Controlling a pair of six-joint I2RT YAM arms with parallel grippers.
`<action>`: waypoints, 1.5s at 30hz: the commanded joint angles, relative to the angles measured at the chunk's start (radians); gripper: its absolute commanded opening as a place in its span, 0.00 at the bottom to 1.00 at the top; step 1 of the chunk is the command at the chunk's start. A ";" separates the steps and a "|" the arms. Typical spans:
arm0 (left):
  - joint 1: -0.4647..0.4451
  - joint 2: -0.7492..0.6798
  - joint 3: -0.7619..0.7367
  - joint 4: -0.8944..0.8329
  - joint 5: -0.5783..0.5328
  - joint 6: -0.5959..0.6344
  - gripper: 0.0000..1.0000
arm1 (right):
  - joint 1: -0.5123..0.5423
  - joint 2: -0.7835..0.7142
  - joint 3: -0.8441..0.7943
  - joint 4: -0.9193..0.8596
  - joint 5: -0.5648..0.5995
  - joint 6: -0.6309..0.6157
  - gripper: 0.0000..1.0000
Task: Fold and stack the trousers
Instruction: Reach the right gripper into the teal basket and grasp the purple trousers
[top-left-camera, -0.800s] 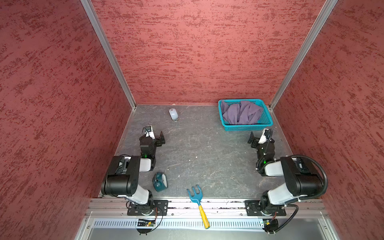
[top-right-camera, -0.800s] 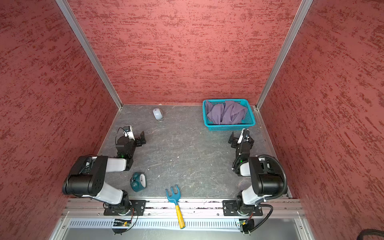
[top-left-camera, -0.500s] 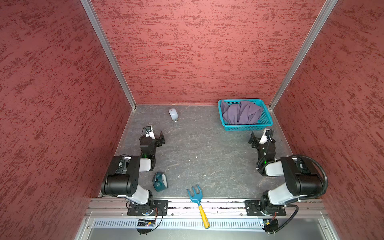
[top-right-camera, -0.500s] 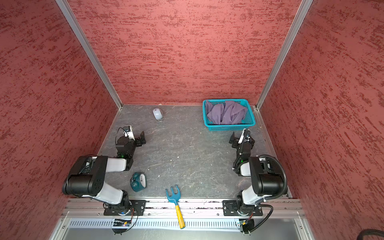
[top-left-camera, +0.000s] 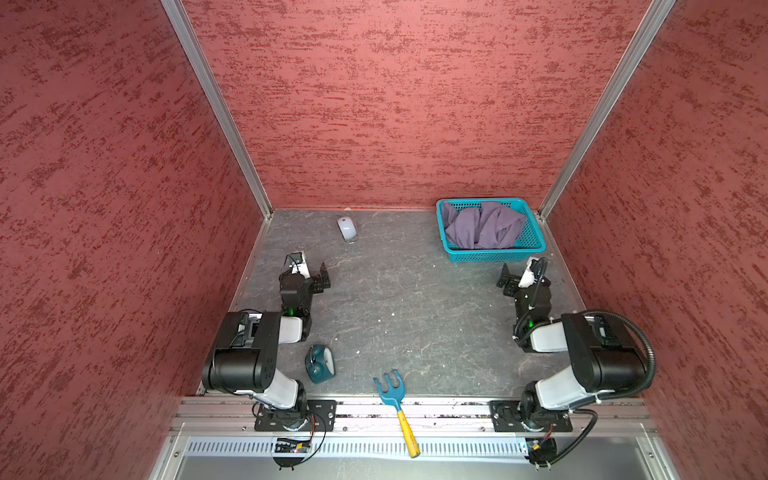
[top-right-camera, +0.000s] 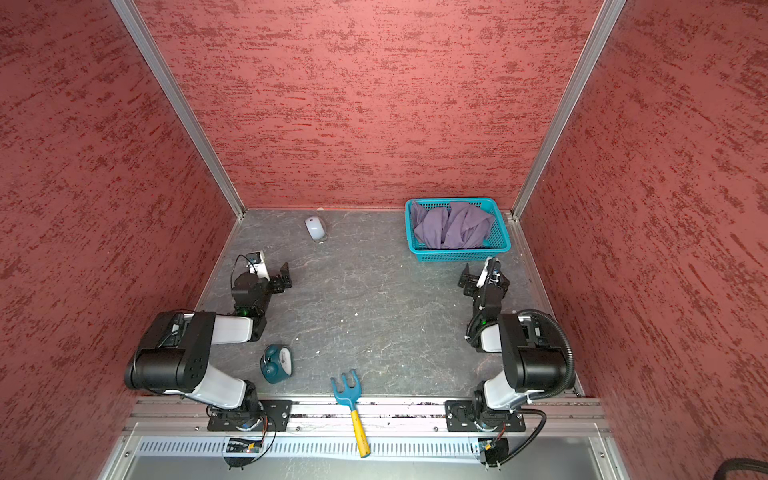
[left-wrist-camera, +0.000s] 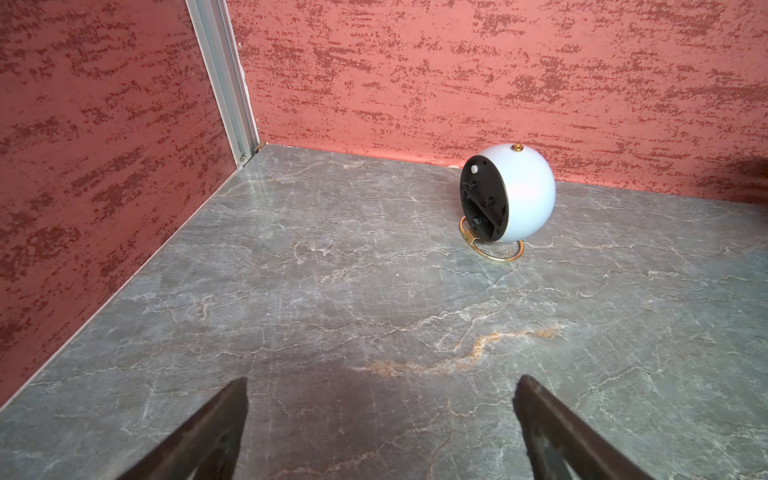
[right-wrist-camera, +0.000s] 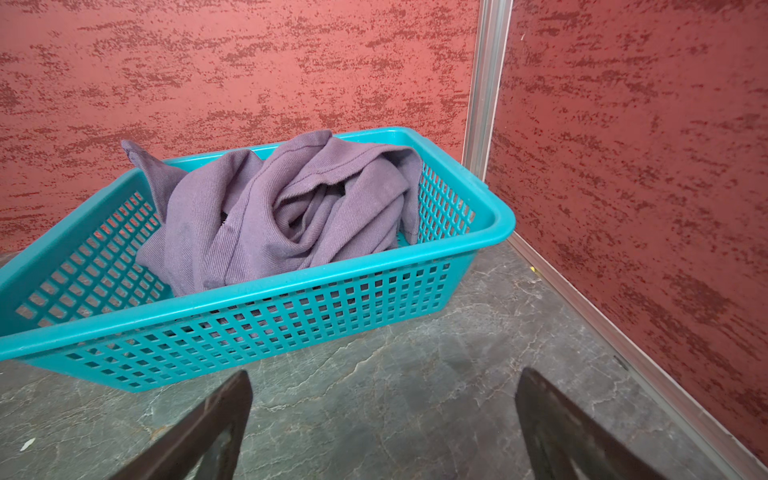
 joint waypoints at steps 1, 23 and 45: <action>0.002 0.002 -0.007 0.025 0.008 -0.012 0.99 | -0.003 0.003 0.012 0.007 -0.015 -0.007 0.99; -0.134 -0.205 0.821 -1.408 -0.552 -0.602 0.99 | 0.071 -0.366 0.489 -0.978 0.142 0.174 0.99; -0.107 -0.226 0.862 -1.448 0.011 -0.435 0.87 | 0.049 0.672 1.478 -1.478 -0.264 0.336 0.95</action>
